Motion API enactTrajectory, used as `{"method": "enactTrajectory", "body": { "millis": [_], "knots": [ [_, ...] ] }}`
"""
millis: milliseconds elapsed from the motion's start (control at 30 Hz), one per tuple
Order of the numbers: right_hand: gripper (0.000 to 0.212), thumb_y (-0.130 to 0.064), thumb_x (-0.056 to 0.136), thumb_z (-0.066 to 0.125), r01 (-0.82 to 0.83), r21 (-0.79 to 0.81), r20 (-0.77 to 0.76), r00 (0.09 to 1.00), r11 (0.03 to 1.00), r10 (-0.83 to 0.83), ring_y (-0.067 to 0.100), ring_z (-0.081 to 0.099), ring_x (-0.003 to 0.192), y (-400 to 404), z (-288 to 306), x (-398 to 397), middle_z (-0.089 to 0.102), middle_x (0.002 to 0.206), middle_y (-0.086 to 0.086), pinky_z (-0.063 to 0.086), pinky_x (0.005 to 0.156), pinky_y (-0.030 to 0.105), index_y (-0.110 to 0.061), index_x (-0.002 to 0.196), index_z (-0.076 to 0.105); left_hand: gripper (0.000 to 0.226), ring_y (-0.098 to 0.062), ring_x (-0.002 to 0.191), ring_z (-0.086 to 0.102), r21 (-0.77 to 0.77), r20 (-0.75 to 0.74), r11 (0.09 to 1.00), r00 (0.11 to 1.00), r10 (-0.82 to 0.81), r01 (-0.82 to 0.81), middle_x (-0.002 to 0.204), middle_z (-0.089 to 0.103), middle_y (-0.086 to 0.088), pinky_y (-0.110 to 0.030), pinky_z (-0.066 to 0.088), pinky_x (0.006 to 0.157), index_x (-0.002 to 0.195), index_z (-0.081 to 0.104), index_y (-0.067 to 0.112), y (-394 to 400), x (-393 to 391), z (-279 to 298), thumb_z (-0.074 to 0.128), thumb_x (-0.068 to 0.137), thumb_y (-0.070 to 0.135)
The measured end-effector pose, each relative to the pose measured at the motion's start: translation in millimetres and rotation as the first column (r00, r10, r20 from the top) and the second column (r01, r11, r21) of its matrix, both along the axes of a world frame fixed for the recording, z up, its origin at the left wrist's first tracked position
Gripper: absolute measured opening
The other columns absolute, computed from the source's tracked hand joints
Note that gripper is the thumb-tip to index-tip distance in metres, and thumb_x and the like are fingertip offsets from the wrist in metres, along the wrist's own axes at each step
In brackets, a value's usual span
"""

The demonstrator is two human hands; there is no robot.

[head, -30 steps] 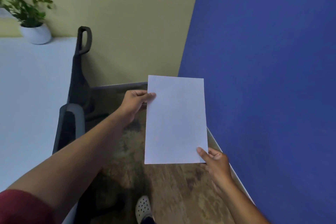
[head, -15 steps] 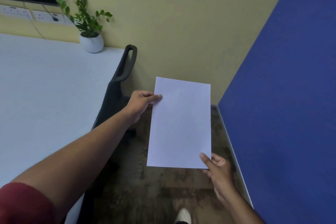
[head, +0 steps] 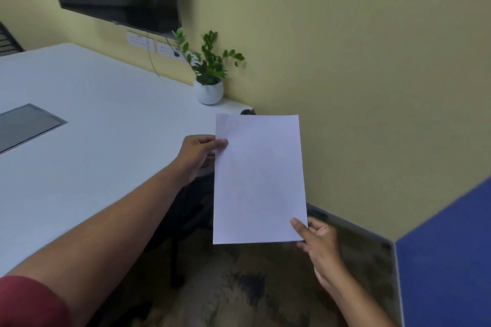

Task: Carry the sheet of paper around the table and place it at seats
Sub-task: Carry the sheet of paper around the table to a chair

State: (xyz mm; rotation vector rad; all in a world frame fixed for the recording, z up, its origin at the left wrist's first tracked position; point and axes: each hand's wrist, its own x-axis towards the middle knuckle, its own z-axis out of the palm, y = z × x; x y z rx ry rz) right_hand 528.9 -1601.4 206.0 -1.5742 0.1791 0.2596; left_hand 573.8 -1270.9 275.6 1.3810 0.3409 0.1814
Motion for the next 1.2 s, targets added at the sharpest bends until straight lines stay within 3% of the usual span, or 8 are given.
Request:
{"method": "enactTrajectory", "body": {
  "millis": [167, 267, 400, 500, 733, 900, 1067, 1200],
  "knots": [
    [0.004, -0.01, 0.099, 0.075, -0.161, -0.027, -0.007, 0.987, 0.987, 0.161, 0.009, 0.082, 0.079, 28.8, 15.8, 90.1, 0.086, 0.093, 0.0, 0.059, 0.058, 0.016, -0.011, 0.099, 0.079, 0.021, -0.029, 0.096, 0.079, 0.025, 0.035, 0.991, 0.99, 0.133, -0.134, 0.112, 0.082, -0.018, -0.042, 0.065, 0.096, 0.111, 0.081, -0.003, 38.2, 39.7, 11.1, 0.081, 0.096, 0.012],
    [0.003, -0.011, 0.098, 0.075, -0.233, -0.043, -0.011, 0.972, 0.971, 0.233, 0.009, 0.082, 0.081, 53.0, 16.1, 136.7, 0.086, 0.092, -0.002, 0.06, 0.06, 0.017, -0.011, 0.1, 0.078, 0.022, -0.03, 0.1, 0.079, 0.029, 0.035, 0.977, 0.977, 0.211, -0.212, 0.114, 0.082, -0.016, -0.044, 0.064, 0.098, 0.113, 0.082, -0.001, 63.4, 61.7, 4.4, 0.081, 0.096, 0.014],
    [0.019, -0.017, 0.094, 0.081, -0.309, -0.088, 0.029, 0.949, 0.947, 0.313, 0.025, 0.081, 0.101, 103.7, 18.3, 220.8, 0.085, 0.105, 0.008, 0.066, 0.087, 0.04, -0.005, 0.109, 0.079, 0.025, -0.033, 0.106, 0.079, 0.018, 0.051, 0.951, 0.95, 0.308, -0.309, 0.116, 0.082, -0.016, -0.043, 0.064, 0.097, 0.115, 0.081, -0.003, 112.0, 104.2, -2.0, 0.08, 0.097, 0.014],
    [0.01, -0.015, 0.094, 0.081, -0.338, -0.118, 0.047, 0.937, 0.934, 0.345, 0.017, 0.082, 0.09, 143.1, 17.6, 266.6, 0.086, 0.093, 0.0, 0.066, 0.075, 0.027, -0.008, 0.1, 0.079, 0.025, -0.036, 0.111, 0.078, -0.007, 0.052, 0.936, 0.934, 0.353, -0.353, 0.117, 0.082, -0.016, -0.042, 0.065, 0.096, 0.116, 0.08, -0.003, 149.3, 134.8, -9.2, 0.081, 0.097, 0.014],
    [0.004, -0.01, 0.096, 0.078, -0.499, -0.216, 0.1, 0.844, 0.839, 0.527, 0.015, 0.083, 0.086, 243.1, 53.2, 373.3, 0.086, 0.094, 0.001, 0.067, 0.071, 0.025, -0.014, 0.097, 0.079, 0.02, -0.033, 0.108, 0.079, -0.032, 0.097, 0.889, 0.883, 0.458, -0.458, 0.113, 0.083, -0.014, -0.04, 0.066, 0.094, 0.113, 0.08, -0.001, 242.9, 195.7, 5.9, 0.079, 0.098, 0.012],
    [0.009, -0.006, 0.096, 0.077, -0.637, -0.205, 0.018, 0.757, 0.743, 0.653, 0.008, 0.082, 0.079, 306.2, 55.1, 410.7, 0.085, 0.098, 0.001, 0.063, 0.064, 0.02, -0.011, 0.104, 0.077, 0.022, -0.029, 0.104, 0.081, -0.036, 0.053, 0.86, 0.858, 0.51, -0.509, 0.114, 0.083, -0.013, -0.04, 0.064, 0.094, 0.115, 0.081, 0.0, 285.8, 206.6, 1.3, 0.08, 0.098, 0.014],
    [0.025, -0.017, 0.094, 0.082, -0.766, -0.187, -0.072, 0.635, 0.615, 0.769, 0.027, 0.081, 0.105, 366.2, 40.4, 448.7, 0.084, 0.113, 0.007, 0.062, 0.101, 0.045, -0.012, 0.118, 0.076, 0.021, -0.026, 0.099, 0.081, -0.033, 0.021, 0.826, 0.826, 0.563, -0.562, 0.112, 0.083, -0.013, -0.036, 0.063, 0.087, 0.113, 0.081, 0.0, 315.0, 211.1, -11.9, 0.08, 0.098, 0.015],
    [0.024, -0.026, 0.096, 0.081, -0.851, -0.238, -0.13, 0.505, 0.467, 0.853, 0.033, 0.079, 0.109, 432.4, 22.8, 476.5, 0.084, 0.112, 0.007, 0.059, 0.105, 0.055, -0.013, 0.116, 0.077, 0.016, -0.029, 0.097, 0.08, -0.009, -0.028, 0.762, 0.762, 0.647, -0.647, 0.111, 0.083, -0.016, -0.035, 0.064, 0.085, 0.105, 0.082, 0.0, 334.3, 191.1, -30.3, 0.081, 0.097, 0.014]
  ]
}}
